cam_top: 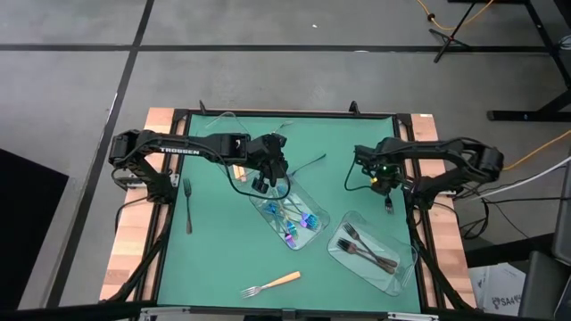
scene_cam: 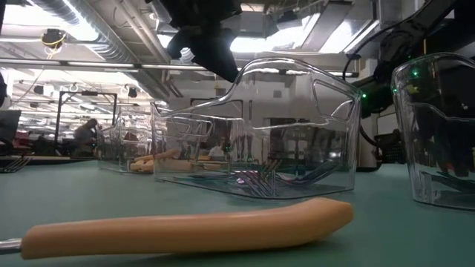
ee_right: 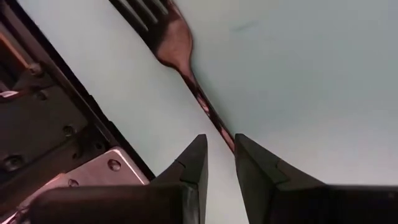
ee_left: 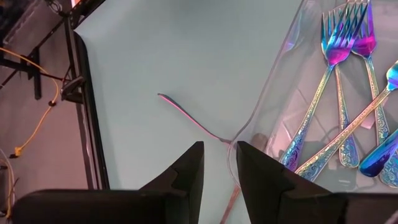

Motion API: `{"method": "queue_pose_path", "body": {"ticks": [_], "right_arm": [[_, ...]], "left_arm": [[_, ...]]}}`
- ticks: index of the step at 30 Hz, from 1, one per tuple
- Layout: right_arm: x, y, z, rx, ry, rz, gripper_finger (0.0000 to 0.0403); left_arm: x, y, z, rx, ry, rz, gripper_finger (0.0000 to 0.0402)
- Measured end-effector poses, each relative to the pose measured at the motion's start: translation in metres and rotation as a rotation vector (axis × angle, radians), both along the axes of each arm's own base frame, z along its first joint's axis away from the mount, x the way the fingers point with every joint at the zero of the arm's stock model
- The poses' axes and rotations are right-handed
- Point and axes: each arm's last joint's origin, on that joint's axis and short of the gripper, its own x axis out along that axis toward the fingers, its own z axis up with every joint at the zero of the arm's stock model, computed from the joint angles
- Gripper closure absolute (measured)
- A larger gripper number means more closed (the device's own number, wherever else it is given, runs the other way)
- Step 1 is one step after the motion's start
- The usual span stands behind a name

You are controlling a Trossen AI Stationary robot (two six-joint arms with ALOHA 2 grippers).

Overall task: Sort silverware by color (type)
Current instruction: Put the black fork into the bottom transparent bin

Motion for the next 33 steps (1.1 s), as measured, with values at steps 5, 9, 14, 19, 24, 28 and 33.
{"method": "queue_pose_path", "body": {"ticks": [5,9,14,19,24,28,33], "right_arm": [[0.001,0.0,-0.003,0.017,0.01,0.009,0.0333],[0.003,-0.001,-0.005,0.023,0.002,0.007,0.0333],[0.0,0.0,-0.014,0.011,-0.015,0.007,0.0333],[0.001,0.0,-0.015,0.008,-0.021,0.006,0.0333],[0.005,-0.002,-0.011,0.001,-0.038,0.005,0.0333],[0.012,-0.006,-0.008,-0.022,-0.083,0.003,0.0334],[0.02,-0.01,-0.003,-0.048,-0.132,0.003,0.0334]], "left_arm": [[0.0,0.0,0.0,0.0,0.0,0.0,0.0313],[0.0,0.0,0.0,0.0,0.0,0.0,0.0313],[0.0,0.0,0.0,0.0,0.0,-0.001,0.0313],[0.0,0.0,0.0,0.0,0.001,0.0,0.0313],[0.0,0.0,0.0,0.0,0.001,0.0,0.0313],[0.0,0.0,0.0,0.0,0.0,0.0,0.0313],[0.0,0.0,0.0,-0.002,0.0,0.002,0.0313]]}}
